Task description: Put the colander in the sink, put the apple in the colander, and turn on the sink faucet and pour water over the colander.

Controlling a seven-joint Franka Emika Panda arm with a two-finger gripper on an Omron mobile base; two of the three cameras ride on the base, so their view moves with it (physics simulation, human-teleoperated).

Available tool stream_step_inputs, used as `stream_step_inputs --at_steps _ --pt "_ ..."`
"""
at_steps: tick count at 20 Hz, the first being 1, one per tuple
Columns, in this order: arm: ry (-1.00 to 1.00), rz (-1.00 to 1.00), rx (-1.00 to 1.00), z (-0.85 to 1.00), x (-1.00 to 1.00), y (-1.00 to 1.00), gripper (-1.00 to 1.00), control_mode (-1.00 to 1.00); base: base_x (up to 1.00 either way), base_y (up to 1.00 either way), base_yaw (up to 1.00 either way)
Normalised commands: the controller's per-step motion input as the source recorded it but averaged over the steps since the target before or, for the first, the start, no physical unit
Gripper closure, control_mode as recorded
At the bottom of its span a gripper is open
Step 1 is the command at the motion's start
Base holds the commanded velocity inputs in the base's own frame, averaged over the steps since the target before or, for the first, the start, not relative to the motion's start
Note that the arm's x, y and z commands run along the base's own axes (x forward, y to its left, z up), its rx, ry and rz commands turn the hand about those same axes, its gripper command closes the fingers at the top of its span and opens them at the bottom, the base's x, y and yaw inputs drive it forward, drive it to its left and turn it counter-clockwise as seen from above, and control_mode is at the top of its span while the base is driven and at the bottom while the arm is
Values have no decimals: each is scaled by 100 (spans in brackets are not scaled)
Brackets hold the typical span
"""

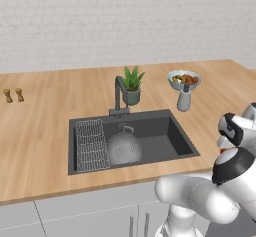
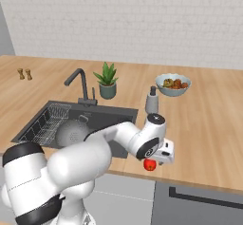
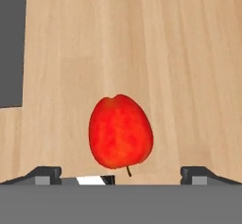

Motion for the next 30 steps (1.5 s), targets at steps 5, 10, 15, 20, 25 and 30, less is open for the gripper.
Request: stream_step_inputs --at_steps 5,10,15,20,25,30 --pt "0 5 0 -17 0 0 -100 -100 0 0 0" --pt "0 4 0 -16 5 0 -100 -100 0 0 0" --pt "0 4 0 -14 2 0 -100 -100 0 0 0" --pt "0 3 0 -16 0 0 -100 -100 0 0 0" --pt "0 3 0 -10 6 1 -100 -100 0 0 0" --pt "0 3 0 -3 11 4 -100 -100 0 0 0"
